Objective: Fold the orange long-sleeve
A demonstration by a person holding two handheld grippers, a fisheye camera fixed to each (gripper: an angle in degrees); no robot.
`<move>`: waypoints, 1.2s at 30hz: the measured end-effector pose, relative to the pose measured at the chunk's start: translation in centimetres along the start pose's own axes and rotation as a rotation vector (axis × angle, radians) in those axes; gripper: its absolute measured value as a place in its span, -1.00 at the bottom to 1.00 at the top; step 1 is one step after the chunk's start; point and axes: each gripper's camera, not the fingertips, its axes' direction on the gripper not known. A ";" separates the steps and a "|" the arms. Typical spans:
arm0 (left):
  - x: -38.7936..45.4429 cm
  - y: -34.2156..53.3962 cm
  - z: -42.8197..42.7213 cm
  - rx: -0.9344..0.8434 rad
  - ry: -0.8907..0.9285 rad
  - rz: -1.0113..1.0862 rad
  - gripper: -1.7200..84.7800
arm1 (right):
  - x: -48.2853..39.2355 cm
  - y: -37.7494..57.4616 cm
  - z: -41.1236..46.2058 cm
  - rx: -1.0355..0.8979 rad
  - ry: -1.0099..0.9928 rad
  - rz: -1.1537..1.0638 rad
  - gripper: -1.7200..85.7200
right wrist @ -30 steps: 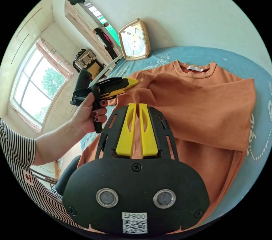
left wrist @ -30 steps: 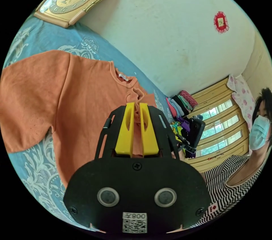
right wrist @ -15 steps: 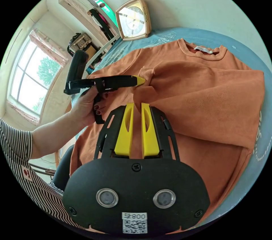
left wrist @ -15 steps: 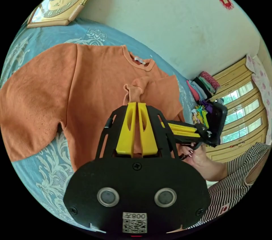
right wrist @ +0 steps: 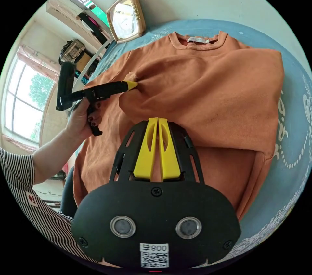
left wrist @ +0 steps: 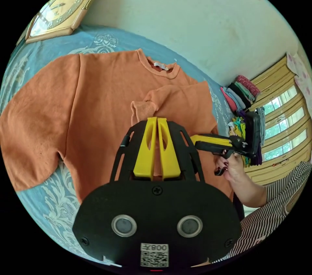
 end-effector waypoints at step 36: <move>17.6 -10.6 17.9 -0.138 0.046 0.361 -0.95 | 8.8 6.1 -5.0 0.157 0.412 0.173 -0.96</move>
